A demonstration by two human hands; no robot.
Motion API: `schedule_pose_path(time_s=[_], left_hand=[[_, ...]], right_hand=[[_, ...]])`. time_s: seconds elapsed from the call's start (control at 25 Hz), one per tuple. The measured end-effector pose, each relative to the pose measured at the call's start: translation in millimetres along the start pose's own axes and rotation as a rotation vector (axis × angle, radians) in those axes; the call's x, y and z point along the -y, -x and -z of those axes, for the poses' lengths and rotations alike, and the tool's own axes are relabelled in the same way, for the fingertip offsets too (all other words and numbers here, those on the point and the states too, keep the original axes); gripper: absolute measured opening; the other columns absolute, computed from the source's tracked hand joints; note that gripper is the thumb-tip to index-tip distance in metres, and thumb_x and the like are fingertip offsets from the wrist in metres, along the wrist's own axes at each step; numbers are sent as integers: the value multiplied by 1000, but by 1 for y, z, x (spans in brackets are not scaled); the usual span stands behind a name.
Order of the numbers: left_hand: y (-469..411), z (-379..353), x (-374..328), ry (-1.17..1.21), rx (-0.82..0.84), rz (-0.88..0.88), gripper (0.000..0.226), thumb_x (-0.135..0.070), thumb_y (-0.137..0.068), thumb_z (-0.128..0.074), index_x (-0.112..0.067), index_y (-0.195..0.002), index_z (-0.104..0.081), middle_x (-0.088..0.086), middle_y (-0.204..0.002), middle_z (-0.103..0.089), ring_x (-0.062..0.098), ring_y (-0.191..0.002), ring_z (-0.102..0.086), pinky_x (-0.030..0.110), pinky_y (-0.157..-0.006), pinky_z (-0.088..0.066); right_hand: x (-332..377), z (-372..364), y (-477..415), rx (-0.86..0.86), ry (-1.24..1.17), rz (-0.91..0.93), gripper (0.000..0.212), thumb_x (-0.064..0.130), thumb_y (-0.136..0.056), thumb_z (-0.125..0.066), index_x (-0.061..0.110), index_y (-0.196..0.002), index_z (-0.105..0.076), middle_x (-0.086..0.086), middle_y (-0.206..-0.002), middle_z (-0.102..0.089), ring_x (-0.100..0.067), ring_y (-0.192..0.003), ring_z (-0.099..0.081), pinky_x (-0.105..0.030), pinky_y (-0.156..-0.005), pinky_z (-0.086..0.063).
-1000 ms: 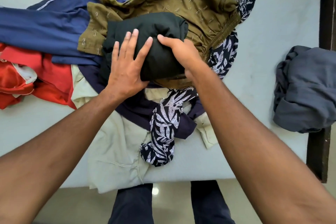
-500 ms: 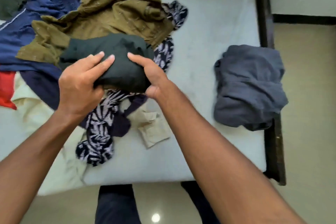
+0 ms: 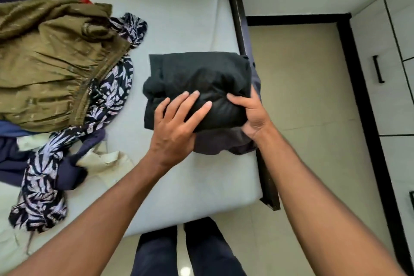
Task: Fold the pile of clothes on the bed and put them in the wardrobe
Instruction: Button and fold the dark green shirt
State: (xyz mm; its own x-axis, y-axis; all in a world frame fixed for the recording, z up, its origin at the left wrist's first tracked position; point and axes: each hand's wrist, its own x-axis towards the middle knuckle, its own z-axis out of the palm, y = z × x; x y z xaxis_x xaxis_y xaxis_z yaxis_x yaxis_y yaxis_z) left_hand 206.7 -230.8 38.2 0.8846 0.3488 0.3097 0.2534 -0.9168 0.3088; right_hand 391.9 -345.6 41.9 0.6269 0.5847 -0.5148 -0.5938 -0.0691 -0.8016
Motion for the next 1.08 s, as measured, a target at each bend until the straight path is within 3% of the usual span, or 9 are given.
schedule_pose_path(time_s=[0.2,0.4,0.6,0.72,0.76,0.84,0.92,0.96,1.08], left_hand=[[-43,-59,11,150,230,62,71,-61,-92,-50,-35,-156,-33,8,-163,-27,30,-145,-33,49,-110,-35],[-84,-109,14,155,597,192,105,-82,-71,-51,-51,-155,4,-2,-169,12,29,-155,8,63,-121,-5],[-96,-101,2,131,575,222,120,-91,-62,-50,-47,-154,16,-1,-168,15,30,-155,10,62,-119,-4],[-92,-109,-3,140,601,236,118,-91,-65,-50,-48,-153,17,-1,-168,16,31,-155,10,63,-121,-11],[-90,-116,-3,150,629,250,118,-91,-66,-50,-49,-153,17,-2,-168,17,31,-155,10,65,-120,-13],[-93,-130,0,179,672,305,120,-93,-65,-51,-48,-152,18,-3,-167,19,30,-154,12,66,-119,-13],[-94,-138,2,196,672,333,122,-95,-61,-47,-48,-153,18,-3,-167,19,30,-154,12,67,-118,-13],[-93,-139,2,202,662,336,122,-97,-60,-44,-48,-153,17,-3,-167,19,30,-154,12,68,-118,-13],[-85,-146,4,208,656,367,123,-100,-57,-37,-46,-153,18,-2,-167,21,29,-154,15,69,-117,-13]], right_hand=[[-13,73,-42,-251,228,-113,58,-9,-78,-70,3,-134,-60,-16,-125,-70,-36,-119,-66,-50,-105,-52],[-18,96,-60,-268,391,-130,58,-3,-70,-68,15,-125,-66,-1,-118,-74,-20,-109,-70,-33,-92,-55],[-7,100,-53,-304,419,23,51,7,-62,-67,21,-111,-70,-3,-114,-74,-20,-106,-69,-34,-90,-58],[-4,99,-55,-380,474,-95,58,17,-61,-68,27,-119,-67,4,-118,-72,-22,-114,-66,-38,-96,-55],[-5,94,-52,-478,554,-70,68,18,-63,-67,25,-130,-62,2,-127,-68,-24,-121,-62,-39,-100,-51],[-11,77,-46,-578,922,313,79,21,-71,-62,19,-149,-47,-7,-149,-52,-27,-137,-49,-43,-113,-40],[-19,59,-47,-450,1341,671,74,34,-81,-61,19,-153,-45,-12,-162,-36,-31,-148,-35,-48,-120,-28],[-26,54,-52,-363,1463,692,71,43,-88,-59,24,-154,-44,-11,-165,-30,-31,-152,-28,-52,-122,-23],[-53,61,-76,-298,1593,443,70,62,-97,-45,36,-160,-28,-3,-171,-15,-28,-158,-11,-63,-123,-13]])
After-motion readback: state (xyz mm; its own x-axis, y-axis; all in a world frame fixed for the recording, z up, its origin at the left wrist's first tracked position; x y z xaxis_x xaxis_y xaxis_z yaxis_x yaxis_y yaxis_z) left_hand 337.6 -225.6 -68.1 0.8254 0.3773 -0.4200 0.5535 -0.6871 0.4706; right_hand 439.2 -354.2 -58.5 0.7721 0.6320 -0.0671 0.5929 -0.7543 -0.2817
